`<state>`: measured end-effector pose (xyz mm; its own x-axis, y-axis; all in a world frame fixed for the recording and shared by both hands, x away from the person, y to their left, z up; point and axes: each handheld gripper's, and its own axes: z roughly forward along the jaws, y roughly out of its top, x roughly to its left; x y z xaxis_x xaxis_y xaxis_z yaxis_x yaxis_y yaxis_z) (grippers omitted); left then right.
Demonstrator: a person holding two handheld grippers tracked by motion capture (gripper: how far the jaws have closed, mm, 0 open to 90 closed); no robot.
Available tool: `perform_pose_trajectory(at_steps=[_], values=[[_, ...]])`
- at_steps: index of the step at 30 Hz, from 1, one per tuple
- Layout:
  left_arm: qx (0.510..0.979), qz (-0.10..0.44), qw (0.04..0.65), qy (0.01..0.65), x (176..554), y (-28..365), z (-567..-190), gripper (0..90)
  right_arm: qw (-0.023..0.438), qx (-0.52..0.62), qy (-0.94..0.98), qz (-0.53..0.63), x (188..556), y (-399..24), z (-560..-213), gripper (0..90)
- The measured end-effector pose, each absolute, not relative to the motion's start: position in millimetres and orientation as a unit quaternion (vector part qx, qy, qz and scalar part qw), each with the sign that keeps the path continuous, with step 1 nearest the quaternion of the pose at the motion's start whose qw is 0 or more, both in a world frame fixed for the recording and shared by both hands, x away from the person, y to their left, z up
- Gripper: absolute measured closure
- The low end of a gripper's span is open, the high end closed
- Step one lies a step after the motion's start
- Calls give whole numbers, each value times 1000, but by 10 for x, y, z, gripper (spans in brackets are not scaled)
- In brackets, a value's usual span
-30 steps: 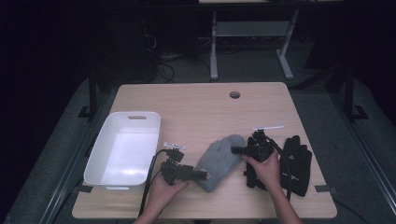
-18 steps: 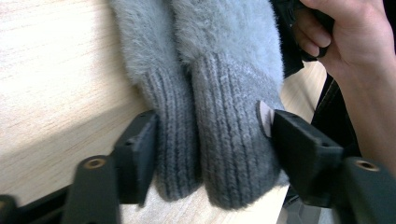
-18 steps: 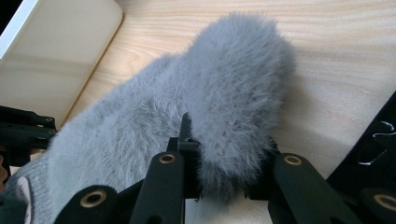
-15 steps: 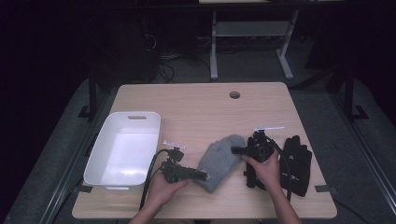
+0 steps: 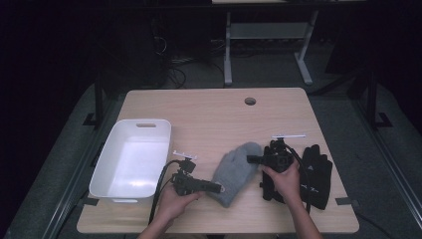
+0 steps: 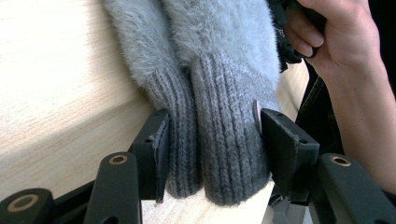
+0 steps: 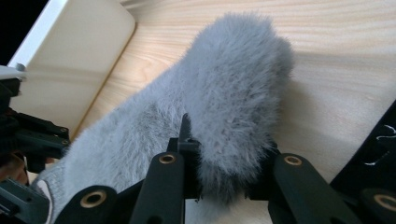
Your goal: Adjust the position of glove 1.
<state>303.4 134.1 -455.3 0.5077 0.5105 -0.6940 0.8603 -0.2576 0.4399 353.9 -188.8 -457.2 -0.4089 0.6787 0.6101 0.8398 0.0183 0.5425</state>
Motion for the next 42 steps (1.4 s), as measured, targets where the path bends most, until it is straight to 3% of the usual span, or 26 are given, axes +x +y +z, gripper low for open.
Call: perform_pose_trajectory(at_steps=[35, 42], values=[[782, -185, 421, 420, 2920, 1259, -4358, 474, 96, -525, -680, -503, 3464, -1952, -4332, 730], [784, -179, 428, 413, 2887, 1263, -4265, 476, 95, -510, -681, -517, 3450, -1916, -4143, 729]])
